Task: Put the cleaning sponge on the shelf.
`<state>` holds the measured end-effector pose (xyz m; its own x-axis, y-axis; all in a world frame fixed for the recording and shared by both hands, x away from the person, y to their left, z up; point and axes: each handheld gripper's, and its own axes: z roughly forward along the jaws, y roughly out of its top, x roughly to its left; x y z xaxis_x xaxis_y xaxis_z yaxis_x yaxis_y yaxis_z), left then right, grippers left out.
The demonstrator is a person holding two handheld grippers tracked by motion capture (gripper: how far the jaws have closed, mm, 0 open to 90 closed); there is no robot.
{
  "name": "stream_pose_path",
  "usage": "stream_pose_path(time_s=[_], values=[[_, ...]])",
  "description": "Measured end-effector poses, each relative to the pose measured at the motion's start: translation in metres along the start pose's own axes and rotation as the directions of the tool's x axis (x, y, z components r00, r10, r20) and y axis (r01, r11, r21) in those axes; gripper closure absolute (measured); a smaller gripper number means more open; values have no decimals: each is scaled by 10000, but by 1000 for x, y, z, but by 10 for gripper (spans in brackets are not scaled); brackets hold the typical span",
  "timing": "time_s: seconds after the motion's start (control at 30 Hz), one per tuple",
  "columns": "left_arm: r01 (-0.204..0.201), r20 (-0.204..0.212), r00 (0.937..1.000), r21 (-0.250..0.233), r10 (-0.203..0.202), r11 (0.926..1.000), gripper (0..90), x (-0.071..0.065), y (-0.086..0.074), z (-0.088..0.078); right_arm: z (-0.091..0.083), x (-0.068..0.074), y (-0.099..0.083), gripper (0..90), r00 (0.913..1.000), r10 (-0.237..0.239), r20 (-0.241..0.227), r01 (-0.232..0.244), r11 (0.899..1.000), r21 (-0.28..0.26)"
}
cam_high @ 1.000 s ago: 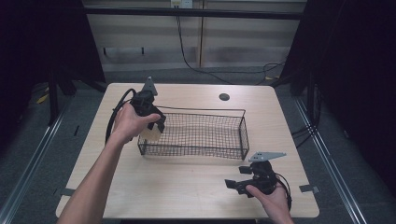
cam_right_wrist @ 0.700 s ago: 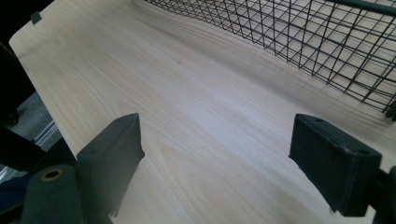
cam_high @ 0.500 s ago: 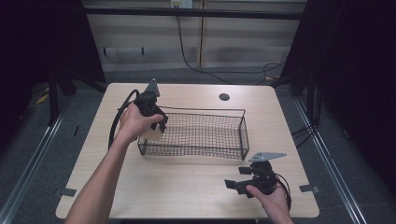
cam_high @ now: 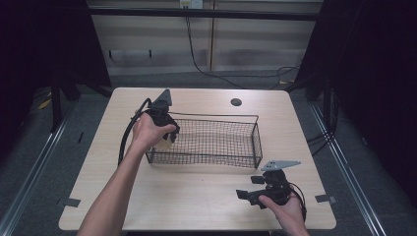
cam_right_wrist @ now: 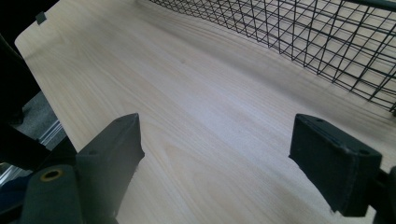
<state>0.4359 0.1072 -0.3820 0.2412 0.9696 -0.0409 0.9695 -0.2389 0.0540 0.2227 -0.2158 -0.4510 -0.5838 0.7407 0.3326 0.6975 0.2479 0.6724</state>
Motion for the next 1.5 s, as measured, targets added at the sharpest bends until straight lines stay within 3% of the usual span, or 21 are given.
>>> stream_pose_path(time_s=[0.07, 0.47, 0.67, 0.73, 0.87, 1.13, 1.5], values=[[225, 35, 9997, 101, -225, 9997, 262, 2, 0, 8, 0, 0, 0, 164, 10000, 0, -8, 0, 10000, 3], [271, 216, 9994, 238, -276, 9994, 259, 1, 3, 20, 1, 0, 0, 164, 10000, -26, -21, 26, 10000, 84], [238, -51, 9997, 278, -237, 9993, 258, -6, 3, 26, 1, -2, 0, 164, 10000, 48, -35, -47, 10000, 58], [224, 65, 9997, 410, -227, 9989, 257, -7, 4, 29, 0, -1, 0, 164, 10000, 18, -38, -18, 10000, 52], [413, -31, 9991, 527, -412, 9978, 256, -6, 4, 40, 0, -2, 0, 164, 10000, -7, -84, 8, 10000, 99], [238, -113, 9997, 837, -229, 9962, 253, -3, 2, 47, 1, -2, 0, 164, 10000, -1, -76, 1, 10000, 88], [574, -241, 9982, 1094, -551, 9923, 247, -1, 3, 55, 1, -2, 0, 164, 9999, 51, -148, -49, 9999, 115]])
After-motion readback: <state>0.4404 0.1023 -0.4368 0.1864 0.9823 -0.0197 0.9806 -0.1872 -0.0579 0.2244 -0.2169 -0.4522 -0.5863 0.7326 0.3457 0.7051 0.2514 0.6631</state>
